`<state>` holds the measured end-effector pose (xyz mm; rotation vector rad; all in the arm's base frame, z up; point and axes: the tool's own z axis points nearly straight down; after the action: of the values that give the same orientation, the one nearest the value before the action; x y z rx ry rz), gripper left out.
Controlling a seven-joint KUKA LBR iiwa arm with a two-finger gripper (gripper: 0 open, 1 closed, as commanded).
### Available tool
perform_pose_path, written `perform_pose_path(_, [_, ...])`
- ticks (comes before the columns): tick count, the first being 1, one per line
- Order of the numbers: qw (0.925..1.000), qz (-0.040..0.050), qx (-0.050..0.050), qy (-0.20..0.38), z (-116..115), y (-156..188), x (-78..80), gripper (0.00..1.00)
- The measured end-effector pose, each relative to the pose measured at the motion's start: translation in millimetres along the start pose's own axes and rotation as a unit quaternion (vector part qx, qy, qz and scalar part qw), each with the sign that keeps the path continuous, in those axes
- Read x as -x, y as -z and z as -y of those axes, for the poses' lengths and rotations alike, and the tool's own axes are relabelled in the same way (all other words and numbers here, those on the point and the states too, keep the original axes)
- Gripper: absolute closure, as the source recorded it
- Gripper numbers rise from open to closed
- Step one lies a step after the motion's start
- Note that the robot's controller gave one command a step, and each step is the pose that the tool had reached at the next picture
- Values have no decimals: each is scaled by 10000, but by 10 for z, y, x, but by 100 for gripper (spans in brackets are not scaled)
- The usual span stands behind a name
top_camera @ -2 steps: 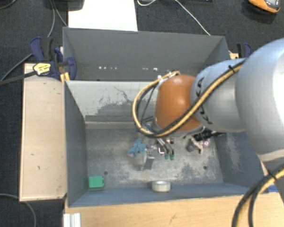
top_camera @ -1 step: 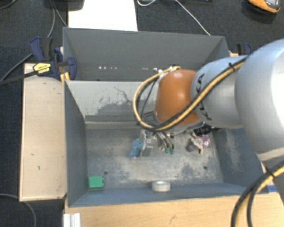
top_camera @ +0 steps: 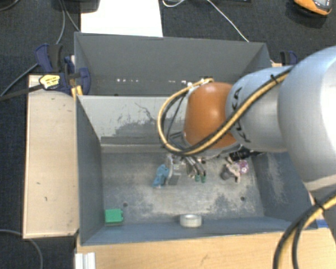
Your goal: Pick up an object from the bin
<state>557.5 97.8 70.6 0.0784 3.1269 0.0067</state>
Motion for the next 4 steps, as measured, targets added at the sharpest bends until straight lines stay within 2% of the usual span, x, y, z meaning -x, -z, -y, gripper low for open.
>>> perform_pose_path(1, [9998, 33, 7, 177, -45, 228, -69, 100])
perform_pose_path(2, [9998, 30, 6, 218, 38, 590, 33, 100])
perform_pose_path(3, [9999, 33, 10, 122, -12, 598, 20, 100])
perform_pose_path(4, [10000, 24, 7, -28, 8, 1535, -17, 100])
